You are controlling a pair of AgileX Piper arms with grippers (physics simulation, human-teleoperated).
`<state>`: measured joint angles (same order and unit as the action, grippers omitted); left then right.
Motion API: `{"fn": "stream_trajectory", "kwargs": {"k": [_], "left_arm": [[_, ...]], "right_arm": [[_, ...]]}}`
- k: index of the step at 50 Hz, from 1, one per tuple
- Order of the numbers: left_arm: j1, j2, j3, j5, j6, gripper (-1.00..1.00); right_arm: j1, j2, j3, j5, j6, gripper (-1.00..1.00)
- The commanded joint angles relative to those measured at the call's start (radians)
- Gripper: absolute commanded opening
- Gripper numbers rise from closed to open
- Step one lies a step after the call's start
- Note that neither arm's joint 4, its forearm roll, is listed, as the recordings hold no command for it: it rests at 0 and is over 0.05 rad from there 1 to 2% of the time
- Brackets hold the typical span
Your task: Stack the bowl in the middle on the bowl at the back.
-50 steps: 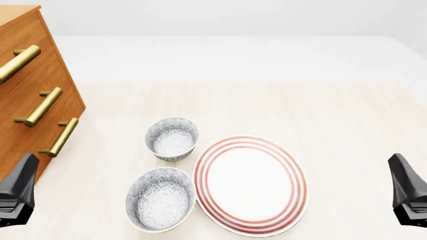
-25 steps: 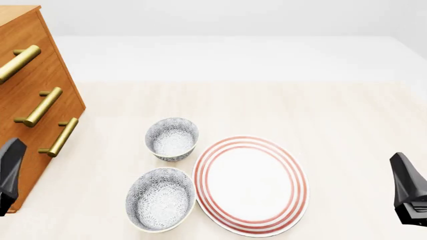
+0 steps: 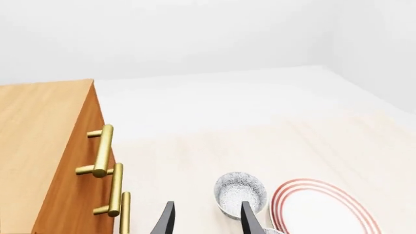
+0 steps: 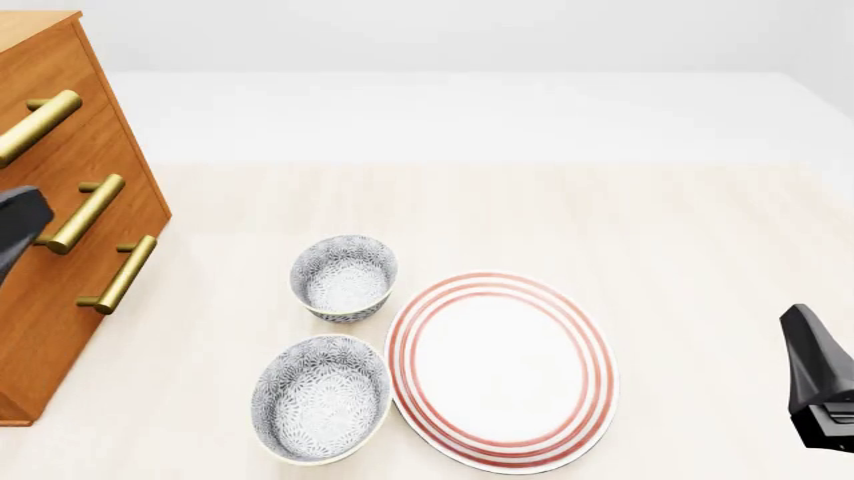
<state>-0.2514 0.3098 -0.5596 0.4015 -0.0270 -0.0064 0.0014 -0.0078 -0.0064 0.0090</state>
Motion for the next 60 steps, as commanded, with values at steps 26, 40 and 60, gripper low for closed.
{"fn": "stream_trajectory", "kwargs": {"k": [26,40,60], "left_arm": [[-0.228,0.538,-0.254,0.262,-0.111,1.0],[-0.286,0.616,-0.164,0.227,-0.192,1.0],[-0.248,0.644,-0.026,0.118,-0.249,1.0]], "right_arm": [[-0.003,0.002,-0.001,0.005,0.011,1.0],[-0.003,0.003,-0.001,0.003,0.009,1.0],[-0.003,0.001,-0.002,0.004,0.008,1.0]]}}
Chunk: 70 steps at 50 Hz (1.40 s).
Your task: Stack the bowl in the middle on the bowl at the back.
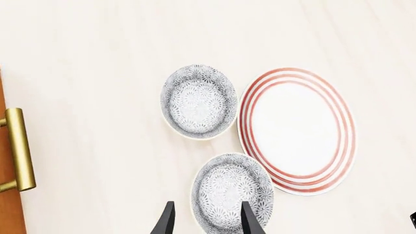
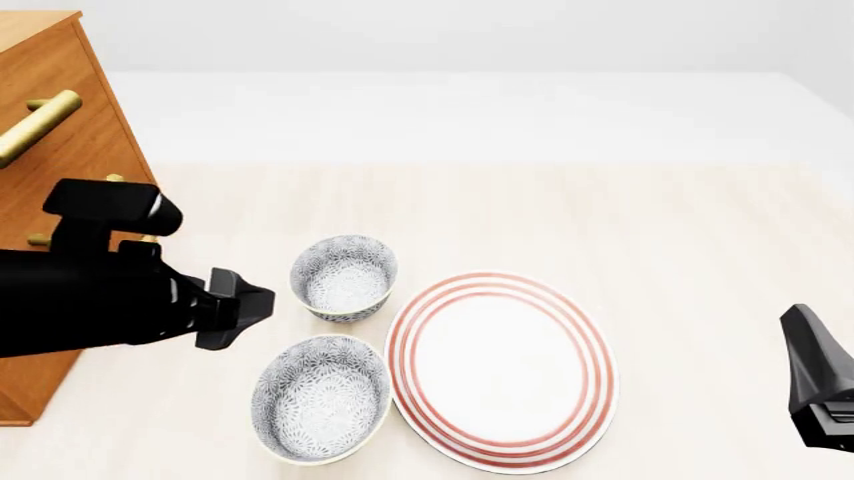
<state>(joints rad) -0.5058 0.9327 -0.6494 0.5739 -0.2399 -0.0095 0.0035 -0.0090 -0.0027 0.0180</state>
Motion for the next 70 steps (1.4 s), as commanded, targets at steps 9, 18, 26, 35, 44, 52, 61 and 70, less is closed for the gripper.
{"fn": "stream_trajectory", "kwargs": {"k": [9,18,26,35,44,52,61,70], "left_arm": [[-0.013,0.031,0.128,-0.111,-0.077,1.0],[-0.012,0.084,0.205,-0.222,-0.12,1.0],[-0.015,0.127,0.245,-0.302,-0.152,1.0],[-0.025,0.174,0.284,-0.385,-0.187,1.0],[-0.032,0.229,0.319,-0.467,-0.207,1.0],[-0.043,0.274,0.352,-0.54,-0.22,1.0],[-0.045,0.335,0.387,-0.623,-0.229,1.0],[-0.04,0.358,0.401,-0.653,-0.225,1.0]], "right_arm": [[0.0,-0.001,0.0,0.0,0.0,1.0],[0.001,0.0,-0.001,-0.001,0.002,1.0],[0.001,0.001,-0.002,-0.001,0.002,1.0],[0.0,0.001,-0.002,0.0,0.002,1.0],[0.0,0.0,-0.002,0.0,0.002,1.0],[0.0,0.0,-0.002,0.0,0.002,1.0],[0.002,0.0,-0.003,0.0,0.003,1.0],[0.001,0.0,-0.003,0.0,0.002,1.0]]}}
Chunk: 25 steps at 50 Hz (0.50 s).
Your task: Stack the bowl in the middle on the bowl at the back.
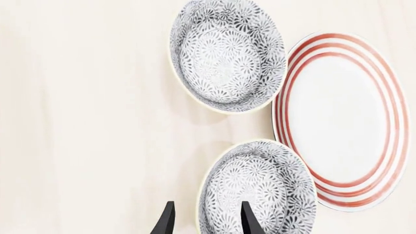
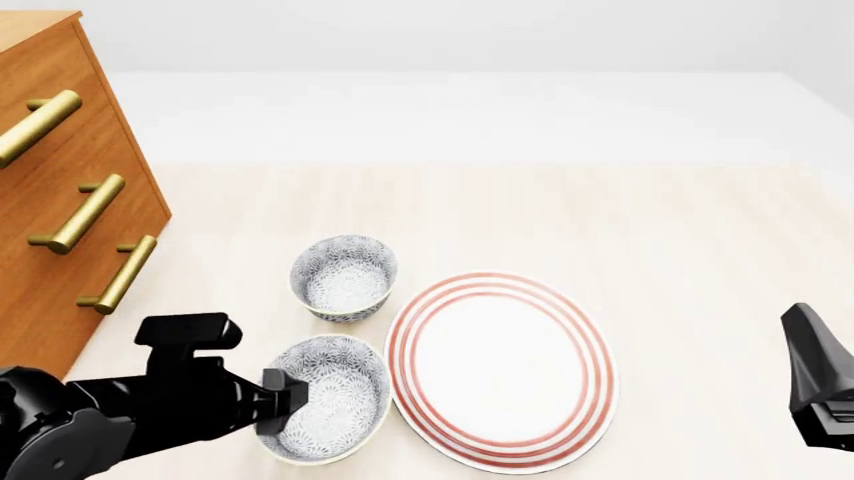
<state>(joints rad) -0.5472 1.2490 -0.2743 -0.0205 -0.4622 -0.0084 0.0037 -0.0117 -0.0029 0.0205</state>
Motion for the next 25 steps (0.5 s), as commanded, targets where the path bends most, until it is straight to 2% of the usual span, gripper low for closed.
{"fn": "stream_trajectory", "kwargs": {"k": [1,6,7,12,25], "left_arm": [[0.004,0.042,0.026,-0.058,-0.002,1.0],[0.017,0.033,0.02,-0.043,0.008,1.0],[0.017,0.028,0.019,-0.038,0.007,-1.0],[0.041,0.001,0.001,0.002,0.036,-1.0],[0.055,-0.084,-0.013,0.088,0.053,-1.0]], "right_arm": [[0.0,0.0,0.0,0.0,0.0,1.0],[0.0,0.001,-0.001,-0.001,-0.002,1.0],[0.001,0.001,-0.001,-0.001,-0.002,1.0],[0.0,0.001,-0.001,0.0,-0.001,1.0],[0.001,0.001,-0.001,0.001,-0.005,1.0]]}}
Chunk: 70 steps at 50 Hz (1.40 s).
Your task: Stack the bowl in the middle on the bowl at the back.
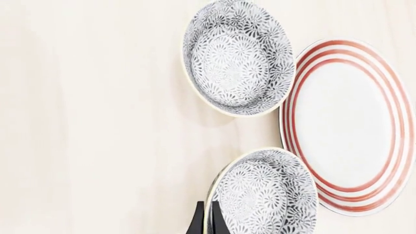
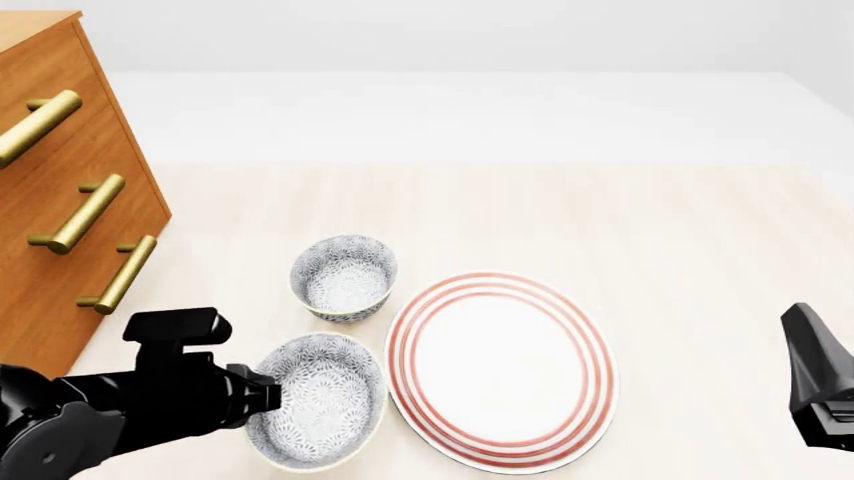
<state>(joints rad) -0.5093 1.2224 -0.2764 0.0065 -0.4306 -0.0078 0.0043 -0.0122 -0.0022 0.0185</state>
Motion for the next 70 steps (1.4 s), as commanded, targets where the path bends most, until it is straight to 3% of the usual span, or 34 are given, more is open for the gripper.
{"fn": "stream_trajectory", "kwargs": {"k": [1,23,40,53,70], "left_arm": [[0.017,-0.065,-0.012,0.07,0.022,-1.0],[-0.019,-0.4,-0.141,0.451,0.007,-1.0],[-0.149,-0.603,-0.336,0.812,-0.009,-1.0],[-0.248,-0.645,-0.392,0.916,-0.049,-1.0],[-0.421,-0.615,-0.33,0.874,-0.11,-1.0]], "right_arm": [[0.001,0.0,-0.001,0.0,-0.003,1.0],[0.003,-0.002,-0.001,0.0,-0.012,1.0],[0.003,-0.004,-0.003,-0.002,-0.017,1.0],[-0.002,-0.004,-0.002,-0.001,-0.008,1.0],[-0.003,-0.004,-0.005,0.0,-0.003,1.0]]}}
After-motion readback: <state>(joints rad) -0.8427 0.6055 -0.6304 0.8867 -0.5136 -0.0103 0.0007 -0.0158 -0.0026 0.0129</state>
